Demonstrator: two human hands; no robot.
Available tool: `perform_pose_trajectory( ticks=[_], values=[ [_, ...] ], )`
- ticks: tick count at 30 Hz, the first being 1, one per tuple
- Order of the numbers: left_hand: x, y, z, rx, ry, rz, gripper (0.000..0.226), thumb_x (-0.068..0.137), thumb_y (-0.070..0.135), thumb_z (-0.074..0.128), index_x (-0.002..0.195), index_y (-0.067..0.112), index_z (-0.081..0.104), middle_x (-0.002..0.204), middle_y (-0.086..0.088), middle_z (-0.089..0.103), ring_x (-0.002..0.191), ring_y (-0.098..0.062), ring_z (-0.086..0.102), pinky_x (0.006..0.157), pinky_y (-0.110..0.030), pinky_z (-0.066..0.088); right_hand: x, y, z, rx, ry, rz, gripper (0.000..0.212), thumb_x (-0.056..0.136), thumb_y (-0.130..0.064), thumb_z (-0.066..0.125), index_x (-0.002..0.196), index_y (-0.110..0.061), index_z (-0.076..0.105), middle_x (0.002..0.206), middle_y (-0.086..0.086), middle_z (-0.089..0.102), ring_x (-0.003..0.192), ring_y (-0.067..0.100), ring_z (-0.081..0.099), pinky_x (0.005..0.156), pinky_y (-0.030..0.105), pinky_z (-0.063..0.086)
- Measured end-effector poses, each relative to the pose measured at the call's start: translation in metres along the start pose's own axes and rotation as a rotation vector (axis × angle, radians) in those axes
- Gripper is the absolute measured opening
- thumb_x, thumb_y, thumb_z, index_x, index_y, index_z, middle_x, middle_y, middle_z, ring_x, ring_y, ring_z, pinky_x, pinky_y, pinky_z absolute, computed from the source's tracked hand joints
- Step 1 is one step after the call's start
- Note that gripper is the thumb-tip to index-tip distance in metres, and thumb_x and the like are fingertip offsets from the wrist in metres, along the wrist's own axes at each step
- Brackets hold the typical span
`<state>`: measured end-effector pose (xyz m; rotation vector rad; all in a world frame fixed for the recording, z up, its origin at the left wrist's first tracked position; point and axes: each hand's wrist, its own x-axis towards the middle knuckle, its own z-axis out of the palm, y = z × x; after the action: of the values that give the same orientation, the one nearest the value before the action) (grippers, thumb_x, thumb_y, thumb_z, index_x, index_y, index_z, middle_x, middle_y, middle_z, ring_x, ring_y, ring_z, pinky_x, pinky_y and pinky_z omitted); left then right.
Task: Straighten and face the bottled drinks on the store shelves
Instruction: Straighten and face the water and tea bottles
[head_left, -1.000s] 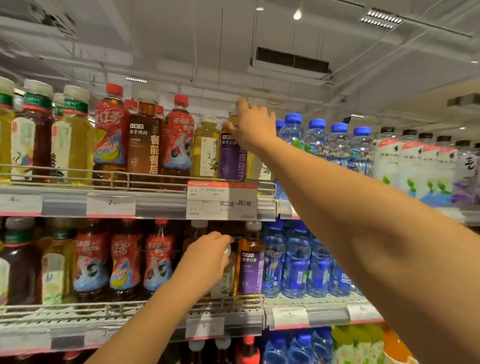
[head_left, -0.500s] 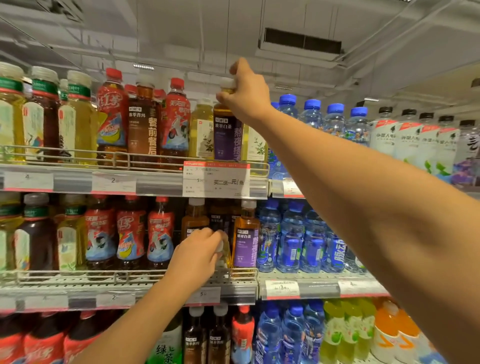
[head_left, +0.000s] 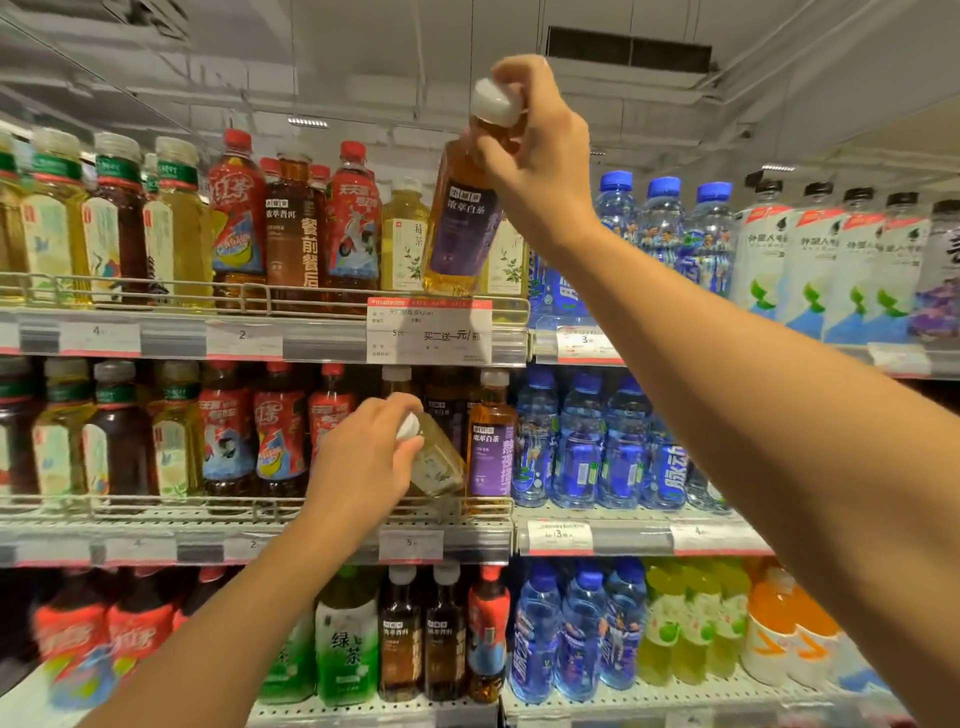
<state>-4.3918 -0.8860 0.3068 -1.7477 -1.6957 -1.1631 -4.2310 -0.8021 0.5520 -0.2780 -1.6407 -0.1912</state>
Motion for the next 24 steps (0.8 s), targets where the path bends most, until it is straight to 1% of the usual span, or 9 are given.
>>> perform_pose_trajectory(
  ticks=[4,6,11,13,15,17,19,22,24],
  values=[
    [-0.005,0.000,-0.019,-0.031,0.023,-0.061,0.030,0.096,0.026,0.064,0.124,0.028,0.056,0.106,0.004,0.064,0.094,-0.018,0.059,0.076,-0.037,0.048,-0.018,-0.006,-0.013,0.055,-0.026,0.017,0.044,0.089,-0.031,0.073,0.120,-0.007,0.055,0.106,-0.003,0.064,0.092,0.011,0.066,0.082,0.029,0.060],
    [-0.011,-0.002,-0.026,-0.029,0.027,-0.078,0.028,0.096,0.026,0.064,0.123,0.029,0.056,0.106,0.005,0.065,0.092,-0.016,0.059,0.075,-0.036,0.049,-0.033,-0.008,-0.014,0.073,-0.069,0.027,0.043,0.089,-0.030,0.074,0.120,-0.007,0.055,0.107,-0.003,0.063,0.092,0.008,0.065,0.082,0.026,0.059],
    [-0.027,-0.016,-0.041,-0.040,0.026,-0.120,0.028,0.094,0.026,0.067,0.121,0.031,0.057,0.108,0.004,0.069,0.094,-0.019,0.064,0.076,-0.040,0.056,-0.075,-0.006,-0.005,0.117,-0.155,0.090,0.042,0.089,-0.029,0.076,0.121,-0.010,0.057,0.108,-0.003,0.066,0.093,0.007,0.065,0.081,0.030,0.060],
    [-0.031,-0.023,-0.046,-0.029,0.028,-0.132,0.027,0.094,0.026,0.066,0.119,0.032,0.057,0.105,0.005,0.068,0.092,-0.019,0.063,0.072,-0.039,0.054,-0.091,-0.008,0.001,0.140,-0.190,0.095,0.043,0.089,-0.030,0.075,0.123,-0.011,0.057,0.111,-0.002,0.067,0.096,0.010,0.066,0.082,0.034,0.061],
    [-0.036,-0.030,-0.050,-0.014,0.030,-0.136,0.026,0.094,0.026,0.066,0.118,0.030,0.058,0.103,0.005,0.068,0.089,-0.016,0.060,0.066,-0.032,0.048,-0.107,-0.009,0.007,0.128,-0.220,0.059,0.045,0.090,-0.033,0.073,0.126,-0.013,0.055,0.116,-0.001,0.068,0.100,0.015,0.067,0.084,0.038,0.060],
    [-0.040,-0.036,-0.056,-0.001,0.039,-0.134,0.026,0.094,0.025,0.067,0.119,0.028,0.060,0.105,0.004,0.070,0.087,-0.014,0.058,0.065,-0.028,0.042,-0.123,-0.007,0.013,0.092,-0.250,0.009,0.047,0.092,-0.039,0.070,0.129,-0.014,0.054,0.122,0.000,0.067,0.104,0.018,0.067,0.086,0.042,0.059],
    [-0.043,-0.041,-0.061,0.007,0.048,-0.139,0.027,0.094,0.024,0.068,0.120,0.026,0.061,0.107,0.004,0.070,0.087,-0.013,0.057,0.066,-0.028,0.041,-0.142,-0.002,0.020,0.062,-0.261,-0.019,0.047,0.093,-0.041,0.070,0.129,-0.014,0.055,0.122,0.002,0.067,0.103,0.021,0.067,0.084,0.044,0.059],
    [-0.047,-0.047,-0.065,0.000,0.055,-0.160,0.029,0.093,0.024,0.069,0.122,0.025,0.062,0.106,0.004,0.070,0.083,-0.011,0.054,0.068,-0.028,0.040,-0.174,0.006,0.035,-0.011,-0.227,-0.030,0.041,0.089,-0.026,0.079,0.121,-0.009,0.060,0.112,0.006,0.069,0.090,0.023,0.067,0.073,0.040,0.056],
    [-0.048,-0.051,-0.067,-0.007,0.055,-0.151,0.030,0.093,0.023,0.070,0.122,0.025,0.062,0.104,0.003,0.070,0.080,-0.012,0.055,0.067,-0.028,0.041,-0.192,0.011,0.047,-0.060,-0.221,-0.012,0.039,0.084,-0.019,0.083,0.116,-0.013,0.060,0.107,0.005,0.069,0.082,0.022,0.066,0.066,0.035,0.052]
  ],
)
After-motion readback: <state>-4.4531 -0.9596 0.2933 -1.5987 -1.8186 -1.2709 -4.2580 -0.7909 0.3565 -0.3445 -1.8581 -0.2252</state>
